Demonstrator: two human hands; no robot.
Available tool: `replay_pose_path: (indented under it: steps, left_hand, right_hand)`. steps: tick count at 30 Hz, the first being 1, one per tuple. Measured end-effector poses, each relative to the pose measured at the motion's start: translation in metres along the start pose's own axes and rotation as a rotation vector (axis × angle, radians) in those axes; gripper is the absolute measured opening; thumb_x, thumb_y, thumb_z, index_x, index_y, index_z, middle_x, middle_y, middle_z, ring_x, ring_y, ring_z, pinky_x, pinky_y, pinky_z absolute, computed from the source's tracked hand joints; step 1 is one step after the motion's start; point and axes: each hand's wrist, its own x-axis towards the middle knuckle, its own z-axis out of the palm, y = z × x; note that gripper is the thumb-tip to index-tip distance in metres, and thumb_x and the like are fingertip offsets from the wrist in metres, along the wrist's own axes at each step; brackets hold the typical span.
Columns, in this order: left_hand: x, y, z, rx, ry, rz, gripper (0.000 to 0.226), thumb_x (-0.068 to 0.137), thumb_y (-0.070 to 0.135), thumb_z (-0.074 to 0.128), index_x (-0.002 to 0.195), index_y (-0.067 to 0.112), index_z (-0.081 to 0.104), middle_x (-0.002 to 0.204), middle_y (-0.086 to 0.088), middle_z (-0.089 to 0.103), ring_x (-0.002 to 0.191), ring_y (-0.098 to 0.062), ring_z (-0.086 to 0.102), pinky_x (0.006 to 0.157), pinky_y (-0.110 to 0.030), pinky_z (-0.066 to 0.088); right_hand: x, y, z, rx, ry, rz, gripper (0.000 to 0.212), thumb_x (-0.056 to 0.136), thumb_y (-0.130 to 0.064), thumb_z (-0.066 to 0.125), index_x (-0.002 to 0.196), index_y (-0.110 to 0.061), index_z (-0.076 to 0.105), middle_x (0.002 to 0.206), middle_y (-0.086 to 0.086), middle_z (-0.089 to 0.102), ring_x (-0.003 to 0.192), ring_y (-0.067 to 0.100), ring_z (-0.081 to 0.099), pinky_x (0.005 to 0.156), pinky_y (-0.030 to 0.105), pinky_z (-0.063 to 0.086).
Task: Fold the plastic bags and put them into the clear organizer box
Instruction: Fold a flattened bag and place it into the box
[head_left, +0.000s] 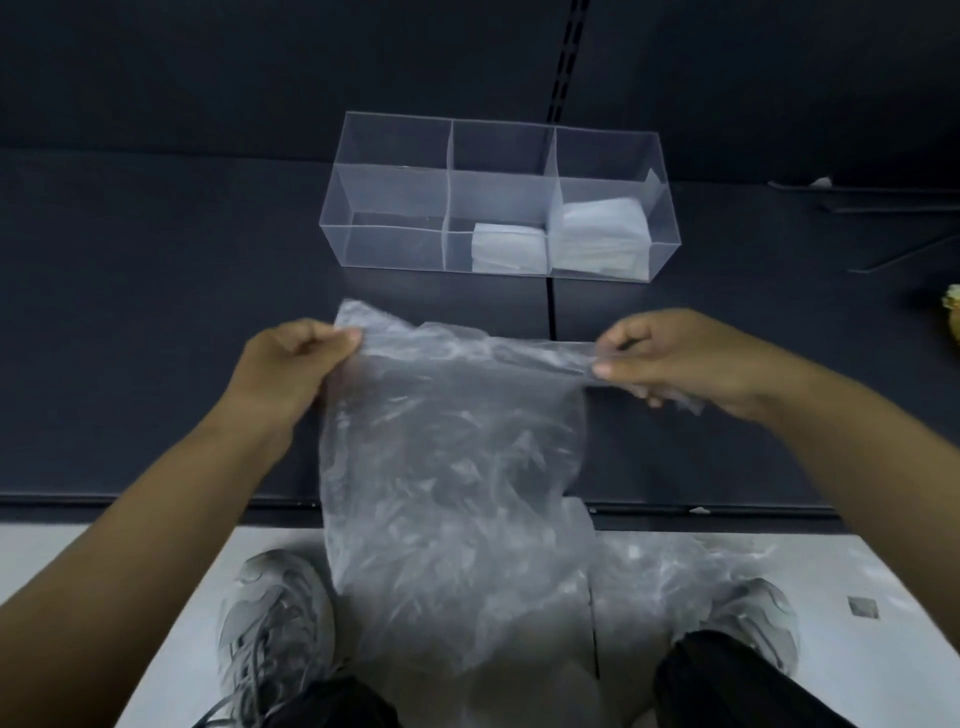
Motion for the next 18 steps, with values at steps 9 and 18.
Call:
replay_pose_path:
  steps: [9,18]
  left_hand:
    - [0.012,-0.033,-0.019,-0.001,0.120,-0.024,0.017,0.086,0.026,0.070,0.073,0.015,0.067,0.056,0.008,0.067,0.046,-0.002,0.058,0.044,-0.013,0.046]
    - [0.014,-0.038,-0.020,-0.008,0.123,-0.016,0.016,0.087,0.028,0.070,0.078,0.015,0.069,0.060,0.008,0.069,0.053,-0.004,0.061,0.055,-0.021,0.051]
  right_hand:
    - [-0.004,0.048,-0.021,0.190,0.265,0.207,0.038,0.089,-0.044,0.058,0.101,-0.010,0.070,0.074,0.000,0.071,0.061,0.008,0.059,0.062,0.022,0.050]
    - [-0.019,0.021,0.014,0.287,0.080,0.421,0.076,0.063,-0.081,0.052,0.084,-0.008,0.064,0.068,0.011,0.071,0.049,0.015,0.060,0.044,0.021,0.047]
